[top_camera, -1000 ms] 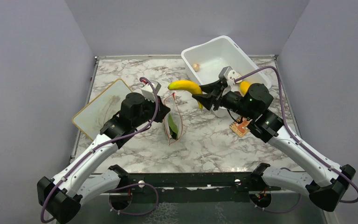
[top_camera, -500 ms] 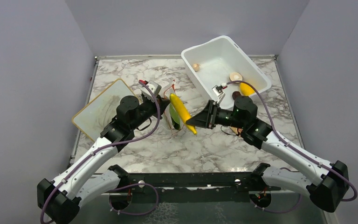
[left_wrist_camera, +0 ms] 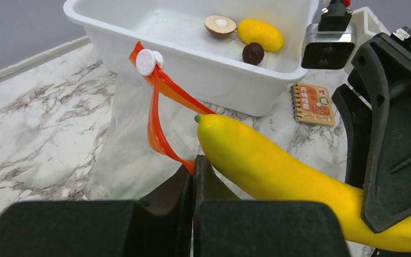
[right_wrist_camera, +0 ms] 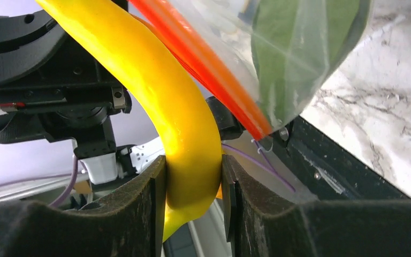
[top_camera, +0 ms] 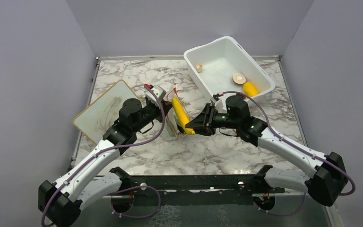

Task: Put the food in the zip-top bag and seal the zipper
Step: Place the fake fruit in the zipper food storage bag.

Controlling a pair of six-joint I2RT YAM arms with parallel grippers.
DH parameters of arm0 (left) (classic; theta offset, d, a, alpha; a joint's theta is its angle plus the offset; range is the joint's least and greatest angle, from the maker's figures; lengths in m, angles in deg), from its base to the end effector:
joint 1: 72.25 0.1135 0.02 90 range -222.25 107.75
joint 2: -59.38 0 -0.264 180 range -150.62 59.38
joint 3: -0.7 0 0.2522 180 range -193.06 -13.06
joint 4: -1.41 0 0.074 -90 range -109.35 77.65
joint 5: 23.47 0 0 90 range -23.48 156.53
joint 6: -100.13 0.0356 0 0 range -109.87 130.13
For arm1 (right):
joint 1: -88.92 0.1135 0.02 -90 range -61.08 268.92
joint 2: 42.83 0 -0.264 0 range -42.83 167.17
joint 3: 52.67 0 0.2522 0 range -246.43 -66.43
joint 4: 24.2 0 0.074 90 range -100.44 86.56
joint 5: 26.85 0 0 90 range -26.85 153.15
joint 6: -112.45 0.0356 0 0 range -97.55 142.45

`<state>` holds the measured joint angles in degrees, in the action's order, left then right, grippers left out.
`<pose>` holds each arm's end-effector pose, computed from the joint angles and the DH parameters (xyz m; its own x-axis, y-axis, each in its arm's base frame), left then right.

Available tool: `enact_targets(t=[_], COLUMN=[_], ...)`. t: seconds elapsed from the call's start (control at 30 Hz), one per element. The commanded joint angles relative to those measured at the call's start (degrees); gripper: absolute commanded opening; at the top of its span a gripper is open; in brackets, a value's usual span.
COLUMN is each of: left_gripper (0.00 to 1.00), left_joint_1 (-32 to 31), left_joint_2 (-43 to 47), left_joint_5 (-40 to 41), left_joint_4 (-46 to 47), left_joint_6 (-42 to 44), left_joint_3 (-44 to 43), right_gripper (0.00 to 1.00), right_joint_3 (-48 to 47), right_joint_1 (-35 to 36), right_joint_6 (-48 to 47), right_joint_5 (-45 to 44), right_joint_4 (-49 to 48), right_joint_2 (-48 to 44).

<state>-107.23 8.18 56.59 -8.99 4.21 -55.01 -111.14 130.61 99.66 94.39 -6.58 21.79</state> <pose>0.1722 -0.1280 0.3279 -0.1564 -0.0146 -0.9876 0.6929 0.7109 -0.1202 0.1768 0.1822 0.2829 -0.9668 0.2554 0.0013 0.0892 0.3329 0.9387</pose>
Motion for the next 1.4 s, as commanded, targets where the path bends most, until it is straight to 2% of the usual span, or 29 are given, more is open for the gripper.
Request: enact_targets(t=[0.0, 0.23, 0.53, 0.8, 1.13, 1.37], left_gripper=[0.00, 0.00, 0.00, 0.00, 0.00, 0.00], left_joint_1=[0.09, 0.09, 0.09, 0.09, 0.09, 0.09], left_joint_2=[0.38, 1.40, 0.71, 1.23, 1.64, 2.92], left_joint_5=[-3.93, -8.90, -14.35, -18.77, -20.04, -21.50], left_joint_4=[2.97, 4.36, 6.24, 8.47, 8.93, 9.95], left_joint_6=[1.44, 2.60, 1.69, 0.73, -0.01, -0.06], left_joint_3=[0.41, 2.12, 3.90, 5.38, 5.46, 6.04], right_gripper=[0.02, 0.07, 0.12, 0.20, 0.32, 0.33], right_joint_3=[-2.23, -2.75, -4.77, -7.40, -7.67, -7.85], right_joint_1=[0.23, 0.23, 0.23, 0.18, 0.23, 0.23], right_joint_6=[5.63, 10.40, 10.13, 9.06, 8.67, 9.38], right_joint_5=[-1.84, -9.16, -5.82, -8.52, -8.69, -8.31], right_joint_4=[8.27, 14.33, 11.65, 12.84, 8.95, 7.05], right_joint_2=[-0.82, -2.91, 2.23, 5.85, 10.17, 13.67])
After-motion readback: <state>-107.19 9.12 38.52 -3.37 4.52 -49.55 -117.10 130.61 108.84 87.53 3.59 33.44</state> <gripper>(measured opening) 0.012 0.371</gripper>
